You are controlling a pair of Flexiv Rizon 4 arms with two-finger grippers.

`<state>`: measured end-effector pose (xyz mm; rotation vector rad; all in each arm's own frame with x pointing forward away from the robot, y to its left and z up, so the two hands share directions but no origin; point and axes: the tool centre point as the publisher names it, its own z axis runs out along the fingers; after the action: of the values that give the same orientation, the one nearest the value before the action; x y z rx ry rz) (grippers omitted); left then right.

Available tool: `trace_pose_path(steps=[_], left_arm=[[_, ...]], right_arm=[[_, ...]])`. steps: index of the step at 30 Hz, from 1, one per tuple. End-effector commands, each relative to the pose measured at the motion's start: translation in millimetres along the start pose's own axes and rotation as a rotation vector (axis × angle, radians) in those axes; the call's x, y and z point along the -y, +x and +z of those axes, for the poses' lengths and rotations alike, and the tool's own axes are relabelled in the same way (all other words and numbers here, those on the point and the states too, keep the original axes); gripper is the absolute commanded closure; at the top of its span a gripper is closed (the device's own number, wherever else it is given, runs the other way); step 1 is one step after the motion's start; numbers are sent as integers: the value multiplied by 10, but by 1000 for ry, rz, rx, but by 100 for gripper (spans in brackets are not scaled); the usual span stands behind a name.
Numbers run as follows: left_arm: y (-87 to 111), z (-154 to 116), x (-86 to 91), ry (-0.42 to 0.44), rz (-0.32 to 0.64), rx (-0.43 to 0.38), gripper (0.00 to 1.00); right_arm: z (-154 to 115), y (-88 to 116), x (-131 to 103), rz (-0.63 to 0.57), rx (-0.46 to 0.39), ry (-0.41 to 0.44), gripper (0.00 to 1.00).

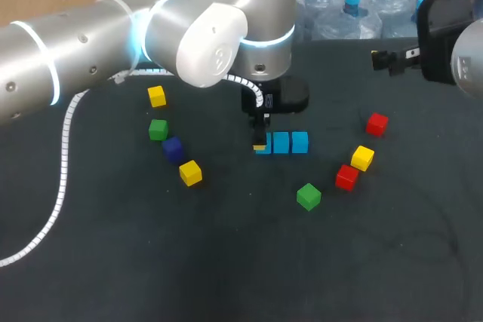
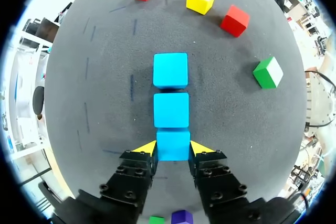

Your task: Place the blue cubes, place green cubes on the blue cubes, place the yellow cubes on the green cubes, then place the red cubes on the yellow cubes, and place purple cube on the red cubes.

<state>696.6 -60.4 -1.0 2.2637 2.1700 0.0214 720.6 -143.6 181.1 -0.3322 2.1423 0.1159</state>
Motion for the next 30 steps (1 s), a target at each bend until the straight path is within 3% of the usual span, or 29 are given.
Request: trace_pose_path(steps=[1,15,19,20,22,30], left_arm=[[4,23,-15,3,0,-4,77],[17,37,-8,10,-2,-7,73],[20,38,-5,15,-3,-8,60],[20,39,-5,17,-5,-8,53],[21,39,-3,20,-9,-6,0],[14,17,15,31,-14,9,0]], right_arm=[[18,21,5,1,11,-5,0],[18,21,5,1,11,-5,0],[18,21,5,1,11,-5,0],[18,21,5,1,11,-5,0],[18,21,5,1,11,-5,0],[18,21,5,1,11,-5,0]])
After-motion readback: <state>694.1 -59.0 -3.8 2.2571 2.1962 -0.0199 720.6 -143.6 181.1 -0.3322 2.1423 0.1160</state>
